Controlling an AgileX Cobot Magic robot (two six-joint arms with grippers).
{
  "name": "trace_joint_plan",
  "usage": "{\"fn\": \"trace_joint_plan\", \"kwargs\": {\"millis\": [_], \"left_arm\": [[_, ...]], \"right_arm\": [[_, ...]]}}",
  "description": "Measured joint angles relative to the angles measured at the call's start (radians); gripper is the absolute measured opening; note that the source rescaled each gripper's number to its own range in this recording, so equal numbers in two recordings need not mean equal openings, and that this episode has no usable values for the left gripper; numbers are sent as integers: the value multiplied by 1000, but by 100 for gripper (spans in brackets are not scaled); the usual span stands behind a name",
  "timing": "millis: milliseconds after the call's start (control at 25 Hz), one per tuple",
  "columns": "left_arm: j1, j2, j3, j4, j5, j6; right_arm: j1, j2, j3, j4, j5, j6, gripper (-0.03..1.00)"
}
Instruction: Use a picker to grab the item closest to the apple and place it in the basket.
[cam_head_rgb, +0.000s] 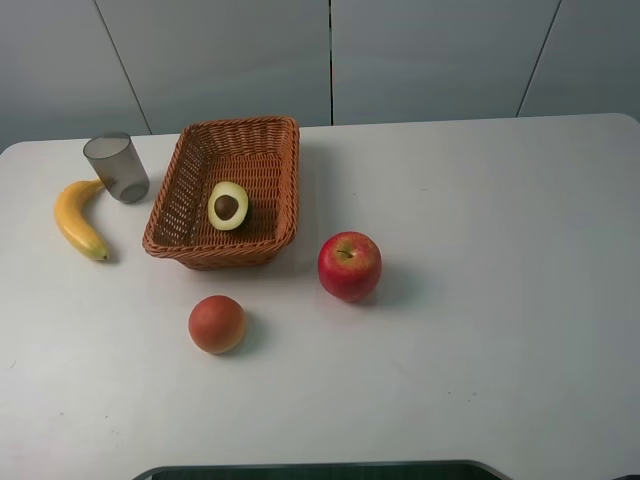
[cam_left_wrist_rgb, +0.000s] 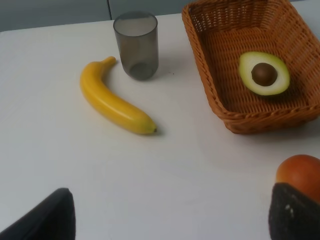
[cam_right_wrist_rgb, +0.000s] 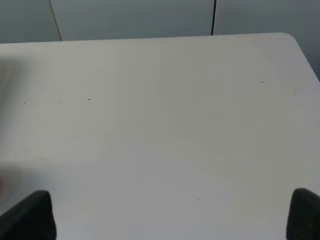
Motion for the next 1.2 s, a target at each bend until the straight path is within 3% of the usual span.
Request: {"fn": "trace_joint_plan", "kwargs": {"millis": [1200], "left_arm": [[0, 0, 0, 0, 0, 0]], "right_arm": [[0, 0, 0, 7, 0, 2, 100]]}}
